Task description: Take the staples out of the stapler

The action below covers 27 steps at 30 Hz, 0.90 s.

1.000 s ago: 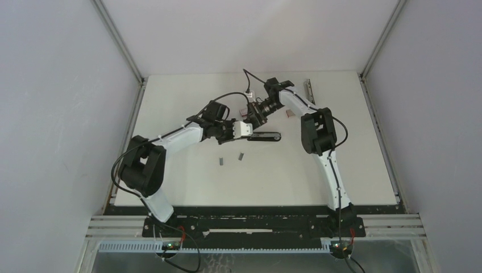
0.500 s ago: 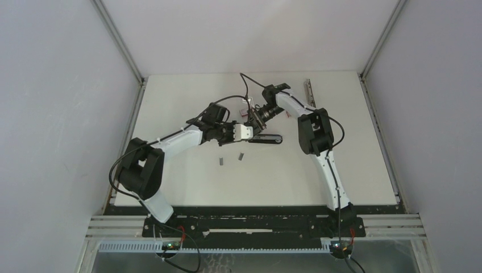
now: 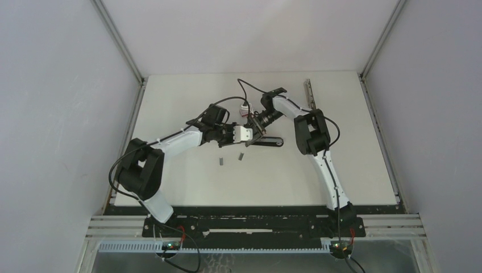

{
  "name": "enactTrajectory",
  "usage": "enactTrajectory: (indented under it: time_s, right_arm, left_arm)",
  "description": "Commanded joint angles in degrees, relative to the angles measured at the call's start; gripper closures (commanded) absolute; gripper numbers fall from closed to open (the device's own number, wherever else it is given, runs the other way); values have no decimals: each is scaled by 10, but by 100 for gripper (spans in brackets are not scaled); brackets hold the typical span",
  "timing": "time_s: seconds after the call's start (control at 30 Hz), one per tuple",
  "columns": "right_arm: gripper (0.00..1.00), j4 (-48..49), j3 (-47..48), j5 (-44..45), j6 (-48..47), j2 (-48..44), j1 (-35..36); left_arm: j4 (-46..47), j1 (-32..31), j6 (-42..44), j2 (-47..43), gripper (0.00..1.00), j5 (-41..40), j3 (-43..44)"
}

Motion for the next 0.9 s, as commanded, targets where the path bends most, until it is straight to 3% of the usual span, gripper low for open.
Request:
enactTrajectory:
  time_s: [0.0, 0.3, 0.43, 0.67, 0.87]
  right_arm:
    - [37, -36, 20, -28, -35, -2, 8]
    - [49, -71, 28, -36, -69, 9, 6]
    - [59, -78, 34, -43, -68, 12, 6]
    - [62, -78, 39, -54, -50, 18, 5]
    - [72, -77, 39, -59, -34, 18, 3]
  left_arm:
    - [45, 1, 13, -38, 100, 18, -3]
    - [43, 1, 16, -40, 100, 18, -4]
    - [42, 1, 22, -43, 100, 7, -5]
    - [43, -2, 22, -44, 97, -11, -7]
    - [49, -5, 7, -41, 93, -37, -2]
